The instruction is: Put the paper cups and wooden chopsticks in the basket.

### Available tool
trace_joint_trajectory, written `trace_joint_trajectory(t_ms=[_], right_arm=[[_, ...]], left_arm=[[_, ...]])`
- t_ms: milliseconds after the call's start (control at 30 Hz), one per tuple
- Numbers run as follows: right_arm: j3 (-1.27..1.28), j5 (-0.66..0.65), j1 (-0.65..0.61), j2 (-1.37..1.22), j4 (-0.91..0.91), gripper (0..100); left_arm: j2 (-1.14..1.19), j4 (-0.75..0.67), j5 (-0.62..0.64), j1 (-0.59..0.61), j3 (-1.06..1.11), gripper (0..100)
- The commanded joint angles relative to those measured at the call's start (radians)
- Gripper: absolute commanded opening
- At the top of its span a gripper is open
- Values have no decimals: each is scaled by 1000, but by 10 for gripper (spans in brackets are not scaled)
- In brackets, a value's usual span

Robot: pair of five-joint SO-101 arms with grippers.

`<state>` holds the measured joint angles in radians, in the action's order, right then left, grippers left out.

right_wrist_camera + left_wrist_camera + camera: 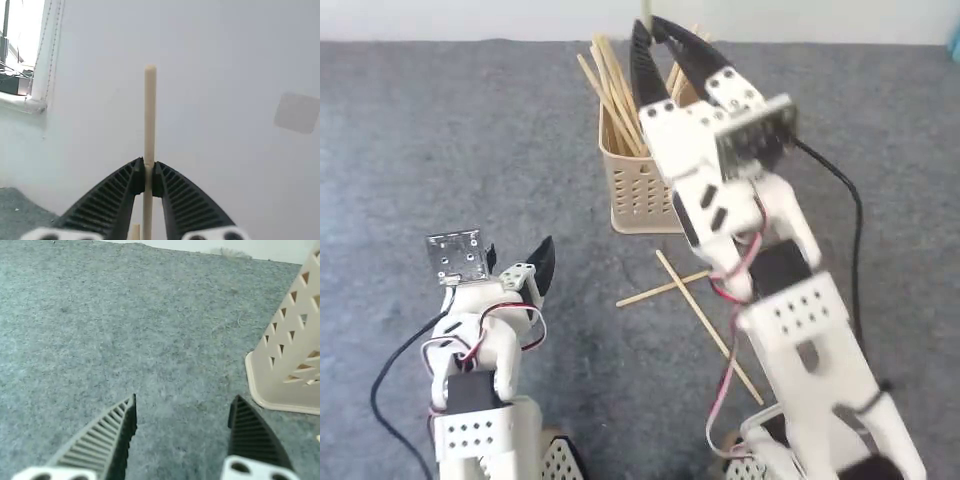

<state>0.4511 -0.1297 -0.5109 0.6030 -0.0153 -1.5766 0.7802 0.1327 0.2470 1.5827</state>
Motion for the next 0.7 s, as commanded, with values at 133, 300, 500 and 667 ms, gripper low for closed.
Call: trace_joint_trajectory(t_ms=[133,300,500,667], right_arm=[[-112,247,96,-145,13,30],[-83,325,113,-171,-38,110],[-84,338,113,-133,-131,107],[-86,376,113,58,-387,106]], left_arm=[[-14,-34,8,-9,-12,283],[-14,-34,8,-9,-12,283],[-14,-35,8,-9,-12,283],[-8,-28,8,-17,-16,283]])
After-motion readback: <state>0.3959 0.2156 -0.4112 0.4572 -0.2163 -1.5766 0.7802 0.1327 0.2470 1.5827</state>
